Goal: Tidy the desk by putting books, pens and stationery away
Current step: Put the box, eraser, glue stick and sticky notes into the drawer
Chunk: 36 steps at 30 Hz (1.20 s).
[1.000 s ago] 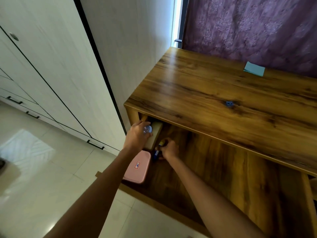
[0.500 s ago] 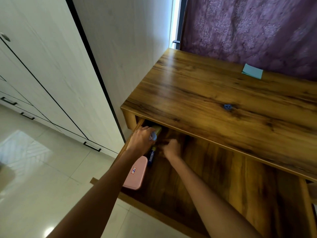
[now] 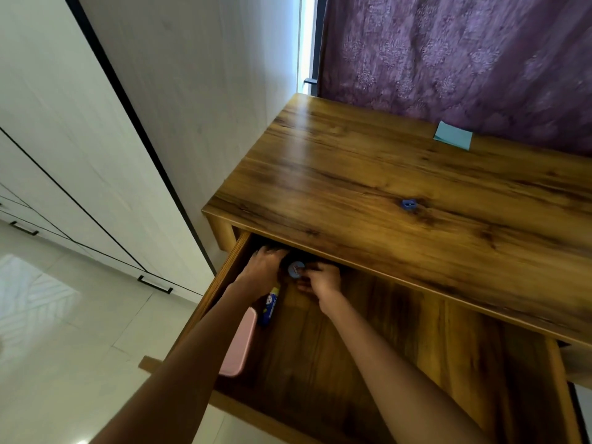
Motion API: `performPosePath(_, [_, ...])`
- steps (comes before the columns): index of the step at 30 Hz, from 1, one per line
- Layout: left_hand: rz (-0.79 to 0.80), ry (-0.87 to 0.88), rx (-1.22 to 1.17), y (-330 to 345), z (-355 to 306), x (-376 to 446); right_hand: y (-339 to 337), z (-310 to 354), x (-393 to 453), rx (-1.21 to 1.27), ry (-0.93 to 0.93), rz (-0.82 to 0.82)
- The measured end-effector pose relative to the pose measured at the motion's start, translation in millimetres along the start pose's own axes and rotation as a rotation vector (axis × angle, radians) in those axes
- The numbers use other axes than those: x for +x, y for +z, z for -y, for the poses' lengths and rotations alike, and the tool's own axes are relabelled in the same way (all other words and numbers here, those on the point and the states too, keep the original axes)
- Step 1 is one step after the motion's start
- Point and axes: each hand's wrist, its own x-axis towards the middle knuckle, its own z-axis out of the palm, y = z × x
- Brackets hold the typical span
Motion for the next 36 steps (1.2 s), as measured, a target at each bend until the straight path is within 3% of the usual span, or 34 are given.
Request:
performPosePath(3, [0.073,-0.012,0.236,3,3,6,7,-3,11,-0.066,-0.014,-0.009])
performPosePath(6, [0.022,-0.014,0.371,3,2,10,20,-6,19,-0.135,-0.036,-0.005])
performPosePath(13, [0.04,-0.072,0.36,1,3,9,31,-10,26,-0.251,-0.042,-0.056])
performPosePath(17, [0.102,-0.093,0.414,0,2,3,16,-3,14,-0.725,-0.108,-0.29])
performPosePath(20, [0.08,-0.109,0.434,-2,1,1,8,-3,2,-0.934,0.029,-0.284])
performPosePath(25, [0.05,-0.143,0.417,0,-1,-1,18,-14,-4,-0.746,0.167,-0.07])
performPosePath(36, [0.016,-0.145,0.383,-2,3,-8,47,-38,0,-0.498,-0.127,-0.103])
